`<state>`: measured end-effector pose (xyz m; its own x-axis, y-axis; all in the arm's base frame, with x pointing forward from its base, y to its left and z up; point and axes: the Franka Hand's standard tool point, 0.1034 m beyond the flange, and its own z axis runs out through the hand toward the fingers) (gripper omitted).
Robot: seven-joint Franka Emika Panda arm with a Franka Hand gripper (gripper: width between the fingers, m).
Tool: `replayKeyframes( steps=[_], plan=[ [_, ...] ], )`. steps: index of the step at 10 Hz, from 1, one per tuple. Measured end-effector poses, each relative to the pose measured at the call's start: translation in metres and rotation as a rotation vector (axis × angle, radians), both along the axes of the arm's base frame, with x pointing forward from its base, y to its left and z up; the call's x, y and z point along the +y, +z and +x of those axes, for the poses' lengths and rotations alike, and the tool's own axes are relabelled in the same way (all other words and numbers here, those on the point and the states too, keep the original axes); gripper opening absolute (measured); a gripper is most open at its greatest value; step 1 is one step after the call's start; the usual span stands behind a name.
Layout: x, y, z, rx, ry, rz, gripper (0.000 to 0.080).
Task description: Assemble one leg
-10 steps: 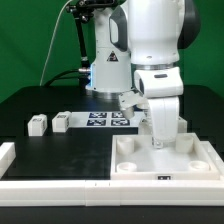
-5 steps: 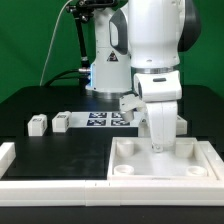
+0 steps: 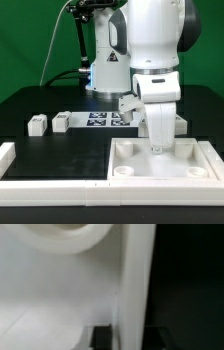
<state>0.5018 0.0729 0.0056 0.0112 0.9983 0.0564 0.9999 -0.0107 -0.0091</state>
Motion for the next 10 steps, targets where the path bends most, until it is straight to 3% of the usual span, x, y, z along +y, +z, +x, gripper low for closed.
replayKeyframes(
  steps=[2, 3, 4, 5, 10],
  plan=[
    [-0.0002, -0.0001, -0.0001, 0.000, 0.000, 0.000, 0.0429],
    [-0.0003, -0.0001, -0.0001, 0.000, 0.000, 0.000, 0.0429],
    [-0.0003, -0.0001, -0.0001, 0.000, 0.000, 0.000, 0.0590],
    [-0.0003, -0.0001, -0.0001, 0.000, -0.001, 0.000, 0.0631],
    [-0.0006, 0.0014, -0.0009, -0.001, -0.007, -0.001, 0.0649]
  ],
)
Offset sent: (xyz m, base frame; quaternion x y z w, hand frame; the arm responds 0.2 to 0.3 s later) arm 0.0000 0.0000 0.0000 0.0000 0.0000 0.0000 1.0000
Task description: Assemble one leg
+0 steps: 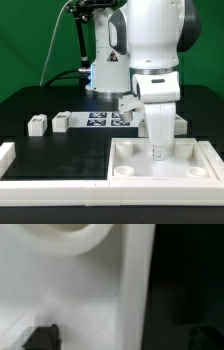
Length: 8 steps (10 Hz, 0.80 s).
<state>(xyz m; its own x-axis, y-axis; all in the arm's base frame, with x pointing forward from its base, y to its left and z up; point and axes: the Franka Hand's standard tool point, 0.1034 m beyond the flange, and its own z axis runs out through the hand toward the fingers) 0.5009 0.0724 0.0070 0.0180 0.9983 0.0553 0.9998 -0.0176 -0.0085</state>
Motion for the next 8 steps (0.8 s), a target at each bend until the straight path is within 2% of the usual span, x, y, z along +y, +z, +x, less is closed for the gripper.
replayKeyframes(
  steps=[4, 5, 8],
  plan=[
    [0.000, 0.049, -0.030, -0.023, -0.106, -0.032, 0.0649],
    [0.003, 0.053, -0.032, -0.034, -0.116, -0.030, 0.0649],
    [0.002, 0.052, -0.033, -0.029, -0.175, -0.029, 0.0649]
  ],
)
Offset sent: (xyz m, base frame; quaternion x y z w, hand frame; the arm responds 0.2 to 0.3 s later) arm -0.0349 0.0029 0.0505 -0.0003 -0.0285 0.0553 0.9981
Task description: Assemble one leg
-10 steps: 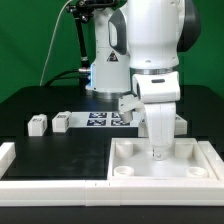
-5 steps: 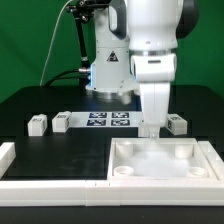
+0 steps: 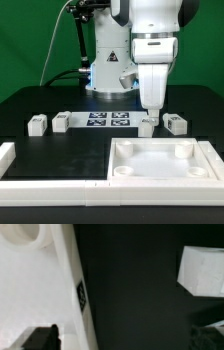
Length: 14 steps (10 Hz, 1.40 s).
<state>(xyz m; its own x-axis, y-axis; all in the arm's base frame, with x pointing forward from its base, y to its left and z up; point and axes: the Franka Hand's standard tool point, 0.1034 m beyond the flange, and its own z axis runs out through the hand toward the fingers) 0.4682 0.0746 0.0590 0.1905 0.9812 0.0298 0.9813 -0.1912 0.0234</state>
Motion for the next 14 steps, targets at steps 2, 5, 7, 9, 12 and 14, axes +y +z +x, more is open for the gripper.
replayKeyframes(
  steps=[2, 5, 7, 9, 12, 14],
  plan=[
    [0.000, 0.000, 0.000, 0.006, -0.206, 0.008, 0.0649],
    [0.010, -0.004, -0.018, 0.014, -0.549, 0.027, 0.0649],
    [0.020, -0.005, -0.024, 0.032, -0.745, 0.036, 0.0649],
    [0.037, -0.005, -0.029, 0.053, -0.963, 0.053, 0.0649],
    [0.052, -0.006, -0.033, 0.078, -1.186, 0.068, 0.0649],
    [0.052, -0.006, -0.034, 0.086, -1.191, 0.062, 0.0649]
  ],
)
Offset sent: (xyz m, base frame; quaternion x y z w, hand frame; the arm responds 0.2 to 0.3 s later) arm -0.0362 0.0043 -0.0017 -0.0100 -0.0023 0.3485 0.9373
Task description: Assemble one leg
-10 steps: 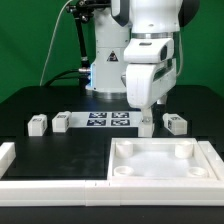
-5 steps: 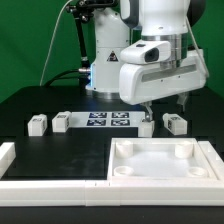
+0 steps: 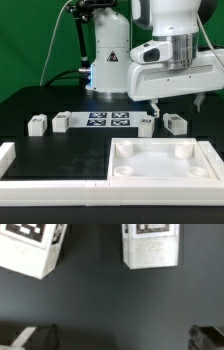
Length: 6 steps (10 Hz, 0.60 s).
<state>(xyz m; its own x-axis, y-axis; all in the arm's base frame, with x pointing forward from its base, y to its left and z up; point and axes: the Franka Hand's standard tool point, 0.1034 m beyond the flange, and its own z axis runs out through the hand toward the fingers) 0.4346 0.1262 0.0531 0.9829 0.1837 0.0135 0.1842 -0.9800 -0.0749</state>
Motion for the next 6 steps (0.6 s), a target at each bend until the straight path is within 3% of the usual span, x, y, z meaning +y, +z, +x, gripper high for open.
replayKeyframes(
  steps=[3, 6],
  plan=[
    [-0.001, -0.001, -0.005, 0.075, 0.006, -0.017, 0.0649],
    [0.006, -0.001, -0.017, 0.316, -0.002, -0.073, 0.0649]
  ],
)
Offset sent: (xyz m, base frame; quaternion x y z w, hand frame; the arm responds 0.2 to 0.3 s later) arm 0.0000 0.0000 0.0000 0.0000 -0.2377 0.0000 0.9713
